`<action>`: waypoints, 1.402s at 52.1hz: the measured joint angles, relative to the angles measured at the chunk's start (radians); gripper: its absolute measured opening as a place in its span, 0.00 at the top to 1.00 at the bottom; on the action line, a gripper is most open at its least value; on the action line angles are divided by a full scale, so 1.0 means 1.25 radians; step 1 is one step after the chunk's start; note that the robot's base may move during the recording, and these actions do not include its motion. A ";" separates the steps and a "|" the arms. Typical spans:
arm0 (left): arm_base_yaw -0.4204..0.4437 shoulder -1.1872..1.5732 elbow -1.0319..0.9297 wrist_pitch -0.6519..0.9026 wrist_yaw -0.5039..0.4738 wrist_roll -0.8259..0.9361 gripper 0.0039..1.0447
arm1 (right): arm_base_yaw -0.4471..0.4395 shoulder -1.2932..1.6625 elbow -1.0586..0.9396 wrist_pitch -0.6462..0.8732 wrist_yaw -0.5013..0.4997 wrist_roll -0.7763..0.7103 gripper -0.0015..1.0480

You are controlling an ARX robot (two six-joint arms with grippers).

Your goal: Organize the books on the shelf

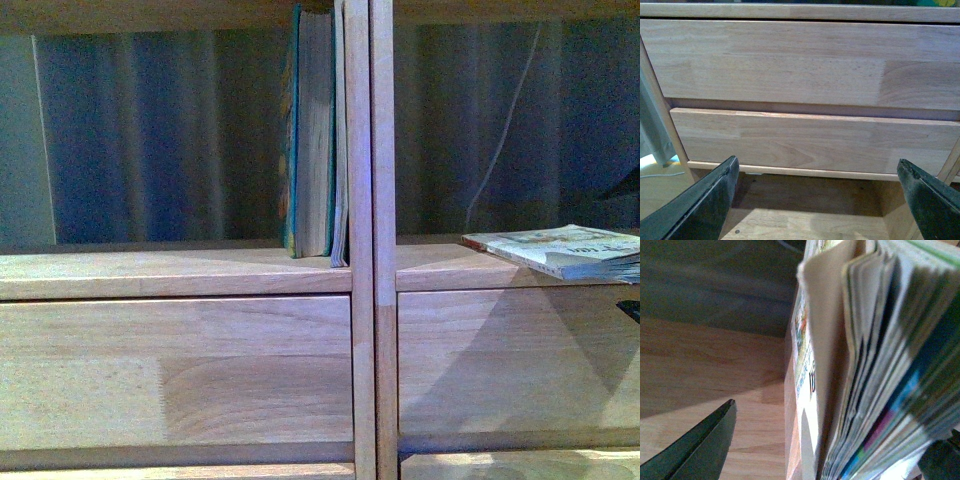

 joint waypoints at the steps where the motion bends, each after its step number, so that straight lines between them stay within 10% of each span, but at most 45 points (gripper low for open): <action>1: 0.000 0.000 0.000 0.000 0.000 0.000 0.07 | 0.001 0.003 0.003 -0.002 0.000 0.000 0.07; 27: 0.000 0.000 0.000 0.000 0.000 0.000 0.07 | 0.000 0.016 0.040 -0.033 0.000 -0.022 0.91; 50: 0.000 0.000 0.000 0.000 0.000 0.000 0.07 | -0.079 -0.139 -0.114 0.043 -0.082 -0.040 0.93; 58: 0.174 0.202 0.008 0.221 0.418 -0.117 0.07 | -0.146 -0.291 -0.187 0.060 -0.168 -0.062 0.93; 73: 0.194 0.696 0.225 0.580 0.390 -0.234 0.07 | -0.179 -0.437 -0.207 0.156 -0.257 -0.101 0.93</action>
